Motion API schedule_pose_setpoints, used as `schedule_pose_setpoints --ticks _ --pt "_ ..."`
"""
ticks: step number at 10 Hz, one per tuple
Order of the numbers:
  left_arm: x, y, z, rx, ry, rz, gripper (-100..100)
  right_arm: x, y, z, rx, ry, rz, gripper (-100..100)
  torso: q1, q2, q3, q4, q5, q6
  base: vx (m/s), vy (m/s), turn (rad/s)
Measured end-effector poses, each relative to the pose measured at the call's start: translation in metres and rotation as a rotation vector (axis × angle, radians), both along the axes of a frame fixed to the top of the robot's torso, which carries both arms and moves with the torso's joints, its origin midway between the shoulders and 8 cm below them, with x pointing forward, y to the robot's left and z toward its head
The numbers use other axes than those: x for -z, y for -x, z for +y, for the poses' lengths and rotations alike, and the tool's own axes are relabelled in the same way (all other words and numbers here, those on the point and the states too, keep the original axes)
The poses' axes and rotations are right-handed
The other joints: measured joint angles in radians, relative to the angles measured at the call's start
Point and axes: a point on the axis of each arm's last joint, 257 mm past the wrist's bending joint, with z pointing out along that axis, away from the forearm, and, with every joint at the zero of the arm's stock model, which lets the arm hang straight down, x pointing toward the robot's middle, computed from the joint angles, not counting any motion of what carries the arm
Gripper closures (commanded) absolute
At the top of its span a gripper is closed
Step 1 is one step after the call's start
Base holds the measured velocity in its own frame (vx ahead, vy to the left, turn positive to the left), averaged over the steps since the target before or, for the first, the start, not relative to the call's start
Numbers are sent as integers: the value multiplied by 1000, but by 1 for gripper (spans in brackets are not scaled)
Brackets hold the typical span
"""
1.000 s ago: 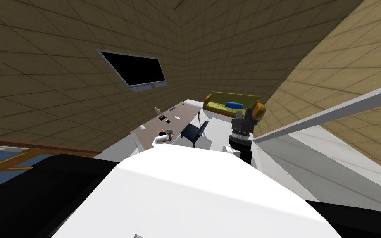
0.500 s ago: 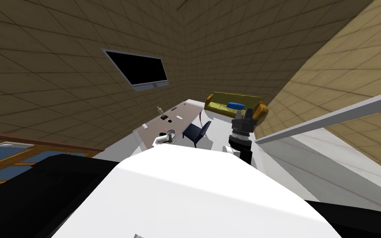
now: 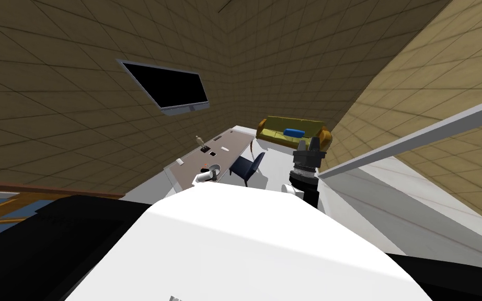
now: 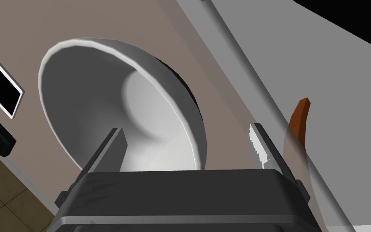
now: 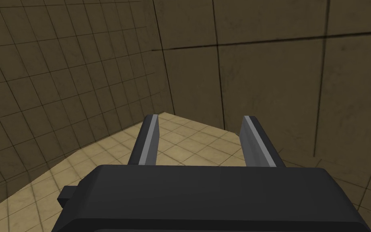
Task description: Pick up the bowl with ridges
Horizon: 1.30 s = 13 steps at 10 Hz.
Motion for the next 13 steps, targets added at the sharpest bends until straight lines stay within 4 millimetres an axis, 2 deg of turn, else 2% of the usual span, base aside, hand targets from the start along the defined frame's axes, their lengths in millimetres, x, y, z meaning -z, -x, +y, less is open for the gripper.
schedule_pose_setpoints --ticks 3,4,8,9,10,13 --pt "7 4 12 -23 -1 0 -100 0 0 0 0 0 0 0 0 0 0 0 0 0 -4 -5 -48" --pt "7 4 12 -23 -1 -1 100 0 0 0 0 0 0 0 0 0 0 0 0 0 0 0 0" --pt "8 6 11 -26 2 2 100 0 0 0 0 0 0 0 0 0 0 0 -1 1 0 0 0" --pt "9 6 11 -27 2 2 0 0 0 0 0 0 0 0 0 0 0 1 -1 1 0 0 0" --pt "9 6 11 -27 2 2 100 0 0 0 0 0 0 0 0 0 0 1 -1 1 7 10 168" --pt "-1 2 -2 4 -1 -2 100 0 0 0 0 0 0 0 0 0 1 1 -2 1 11 12 92"
